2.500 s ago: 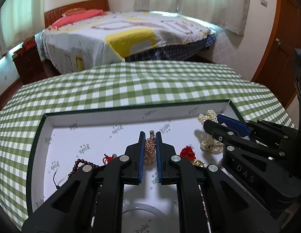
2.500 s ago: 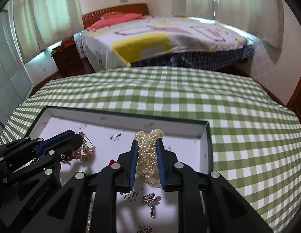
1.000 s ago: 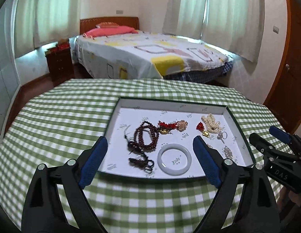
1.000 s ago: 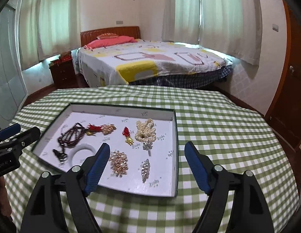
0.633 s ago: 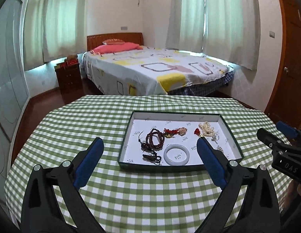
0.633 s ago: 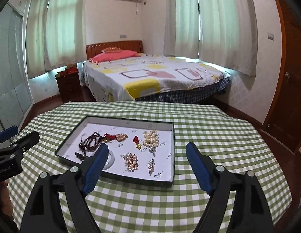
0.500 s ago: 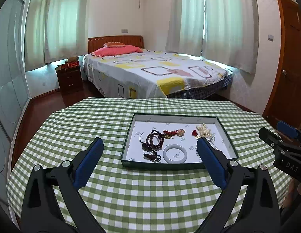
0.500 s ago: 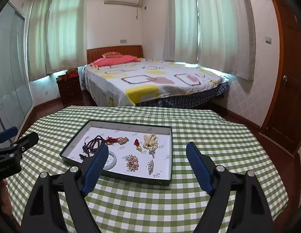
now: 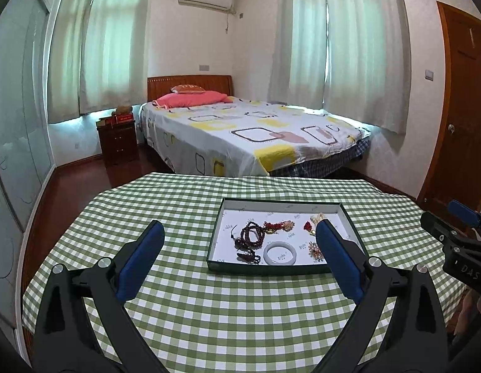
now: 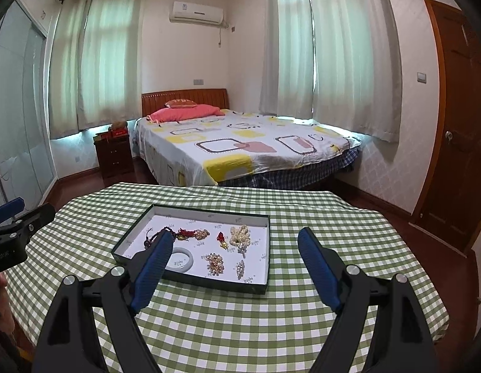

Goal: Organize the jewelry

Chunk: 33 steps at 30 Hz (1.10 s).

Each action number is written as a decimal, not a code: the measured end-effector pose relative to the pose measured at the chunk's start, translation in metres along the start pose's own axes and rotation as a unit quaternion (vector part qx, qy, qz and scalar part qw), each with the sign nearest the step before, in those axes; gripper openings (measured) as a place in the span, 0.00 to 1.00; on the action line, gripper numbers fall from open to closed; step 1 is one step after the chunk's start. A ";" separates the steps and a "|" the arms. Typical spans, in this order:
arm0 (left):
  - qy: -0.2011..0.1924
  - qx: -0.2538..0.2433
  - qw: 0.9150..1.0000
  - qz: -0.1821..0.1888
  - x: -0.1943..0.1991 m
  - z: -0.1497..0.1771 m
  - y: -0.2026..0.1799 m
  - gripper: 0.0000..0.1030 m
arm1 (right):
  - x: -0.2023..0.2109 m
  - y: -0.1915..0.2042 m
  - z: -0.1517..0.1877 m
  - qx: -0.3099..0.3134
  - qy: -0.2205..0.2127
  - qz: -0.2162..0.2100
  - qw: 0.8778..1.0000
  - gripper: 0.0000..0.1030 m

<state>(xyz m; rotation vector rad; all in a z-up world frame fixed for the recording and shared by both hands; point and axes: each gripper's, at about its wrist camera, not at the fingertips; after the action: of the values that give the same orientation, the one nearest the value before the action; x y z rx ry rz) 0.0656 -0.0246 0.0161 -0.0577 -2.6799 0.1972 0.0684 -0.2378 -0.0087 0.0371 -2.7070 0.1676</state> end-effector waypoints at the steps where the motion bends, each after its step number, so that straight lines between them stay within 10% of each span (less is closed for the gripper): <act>1: 0.000 0.000 1.000 0.000 0.001 0.000 0.000 0.93 | 0.001 0.000 0.000 0.001 -0.001 0.000 1.000 0.78; 33: -0.004 0.009 1.000 -0.001 0.012 0.002 0.006 0.93 | 0.011 0.006 0.001 0.006 -0.014 -0.002 1.000 0.78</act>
<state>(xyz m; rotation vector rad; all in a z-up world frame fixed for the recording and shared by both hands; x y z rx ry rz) 0.0544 -0.0178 0.0186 -0.0501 -2.6857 0.2215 0.0579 -0.2318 -0.0063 0.0486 -2.7332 0.1831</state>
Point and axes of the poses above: each gripper's, at about its wrist camera, not at the fingertips, and x roughly against the way its jaws point, y to its left, z to its underside, and after that the axes turned 8 degrees about x, right-handed
